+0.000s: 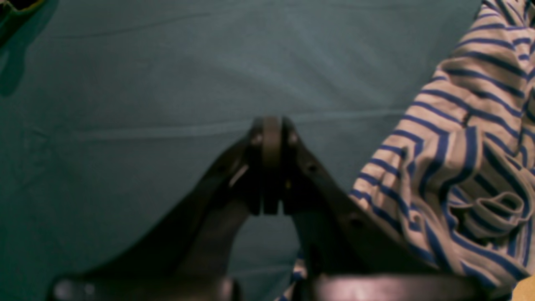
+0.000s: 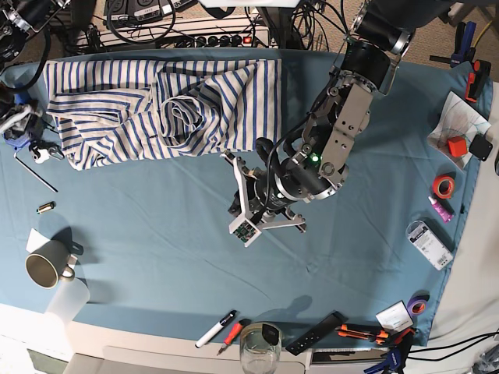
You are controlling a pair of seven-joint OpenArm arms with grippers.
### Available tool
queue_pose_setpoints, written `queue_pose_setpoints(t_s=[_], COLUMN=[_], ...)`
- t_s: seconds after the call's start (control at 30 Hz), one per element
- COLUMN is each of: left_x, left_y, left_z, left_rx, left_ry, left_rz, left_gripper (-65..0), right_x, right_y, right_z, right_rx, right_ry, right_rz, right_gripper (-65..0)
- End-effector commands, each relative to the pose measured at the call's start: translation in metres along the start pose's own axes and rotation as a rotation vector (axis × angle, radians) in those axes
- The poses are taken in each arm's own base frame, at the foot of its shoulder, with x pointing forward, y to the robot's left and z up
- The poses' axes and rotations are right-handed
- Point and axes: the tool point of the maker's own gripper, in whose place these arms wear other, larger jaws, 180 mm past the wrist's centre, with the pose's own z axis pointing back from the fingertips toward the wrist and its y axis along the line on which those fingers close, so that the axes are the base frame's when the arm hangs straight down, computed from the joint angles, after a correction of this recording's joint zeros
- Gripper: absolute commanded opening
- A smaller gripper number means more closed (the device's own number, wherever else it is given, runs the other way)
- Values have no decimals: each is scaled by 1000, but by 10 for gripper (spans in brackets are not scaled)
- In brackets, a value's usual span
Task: Fold the T-shirt properly
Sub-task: 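Move the left gripper off the shirt over the empty table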
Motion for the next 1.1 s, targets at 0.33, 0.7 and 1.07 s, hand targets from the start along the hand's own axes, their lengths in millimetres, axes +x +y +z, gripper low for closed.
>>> queue_pose_setpoints(t_s=[0.33,0.7,1.07], left_x=[21,22,23], left_y=[2,-11,-16], left_z=[3,2,3], left_rx=[8,-54,-79], left_ry=[-63,-55,-63], left_rz=[-23,-31,-24], left_gripper=[-650,-650,-650], right_x=[9,10,10], right_y=[-5,-3,-4], right_z=[9,9,9], right_rx=[-9,-2,-3], right_ry=[-26,-32,-31], right_rz=[28,26,27], right_gripper=[-334,-334,-334])
